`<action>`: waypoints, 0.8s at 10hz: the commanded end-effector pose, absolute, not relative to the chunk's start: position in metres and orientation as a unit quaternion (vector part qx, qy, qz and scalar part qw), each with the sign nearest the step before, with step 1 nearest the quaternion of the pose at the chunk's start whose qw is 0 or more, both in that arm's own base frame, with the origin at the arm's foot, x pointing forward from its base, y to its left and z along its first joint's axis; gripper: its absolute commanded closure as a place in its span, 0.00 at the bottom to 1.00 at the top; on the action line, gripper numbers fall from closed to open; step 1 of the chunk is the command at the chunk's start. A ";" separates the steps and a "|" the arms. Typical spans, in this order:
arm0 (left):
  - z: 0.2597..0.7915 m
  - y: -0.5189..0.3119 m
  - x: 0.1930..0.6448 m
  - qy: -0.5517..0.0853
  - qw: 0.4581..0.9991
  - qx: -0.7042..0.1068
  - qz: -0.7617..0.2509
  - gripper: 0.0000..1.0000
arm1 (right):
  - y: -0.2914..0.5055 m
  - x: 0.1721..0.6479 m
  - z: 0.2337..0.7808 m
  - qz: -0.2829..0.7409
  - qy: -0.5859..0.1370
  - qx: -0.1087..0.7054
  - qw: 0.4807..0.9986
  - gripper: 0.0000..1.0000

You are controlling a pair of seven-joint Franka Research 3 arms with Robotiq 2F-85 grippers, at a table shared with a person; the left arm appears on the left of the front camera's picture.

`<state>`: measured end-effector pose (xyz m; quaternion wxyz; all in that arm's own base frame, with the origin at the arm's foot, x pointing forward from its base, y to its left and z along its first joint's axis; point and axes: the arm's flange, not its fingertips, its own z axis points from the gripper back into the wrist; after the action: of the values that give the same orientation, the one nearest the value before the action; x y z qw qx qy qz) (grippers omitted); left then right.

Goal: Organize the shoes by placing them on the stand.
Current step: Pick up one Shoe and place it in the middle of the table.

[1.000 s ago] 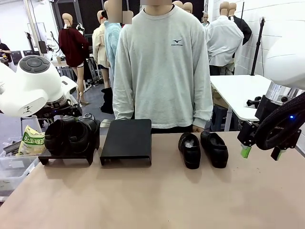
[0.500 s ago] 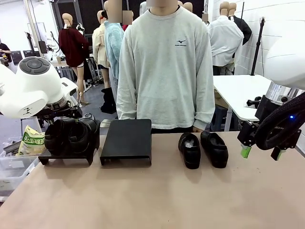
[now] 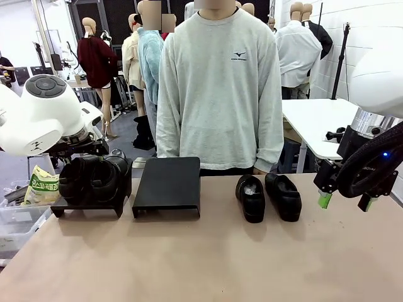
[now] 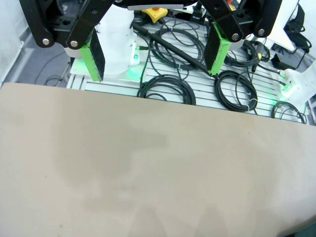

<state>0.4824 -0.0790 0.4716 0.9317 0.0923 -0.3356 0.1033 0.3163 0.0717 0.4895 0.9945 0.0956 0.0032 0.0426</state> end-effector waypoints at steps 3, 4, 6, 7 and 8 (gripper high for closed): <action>0.492 -0.098 0.440 -0.373 0.922 0.052 0.083 0.00 | 0.070 0.317 0.490 0.051 0.005 0.096 0.994 0.00; 0.505 -0.115 0.405 -0.382 0.922 0.021 0.066 0.00 | 0.070 0.317 0.490 0.051 0.005 0.096 0.994 0.00; 0.512 -0.148 0.366 -0.277 0.958 -0.060 0.040 0.00 | 0.070 0.317 0.490 0.051 0.005 0.096 0.994 0.00; 0.512 -0.155 0.359 -0.216 0.974 -0.061 0.022 0.00 | 0.070 0.317 0.490 0.051 0.005 0.096 0.994 0.00; 0.506 -0.164 0.349 -0.223 0.974 -0.044 0.012 0.00 | 0.070 0.317 0.490 0.051 0.005 0.096 0.994 0.00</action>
<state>0.3509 -0.1853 0.4907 0.9659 -0.0724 -0.2481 0.0171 0.3164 0.0717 0.4896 0.9945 0.0954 0.0031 0.0426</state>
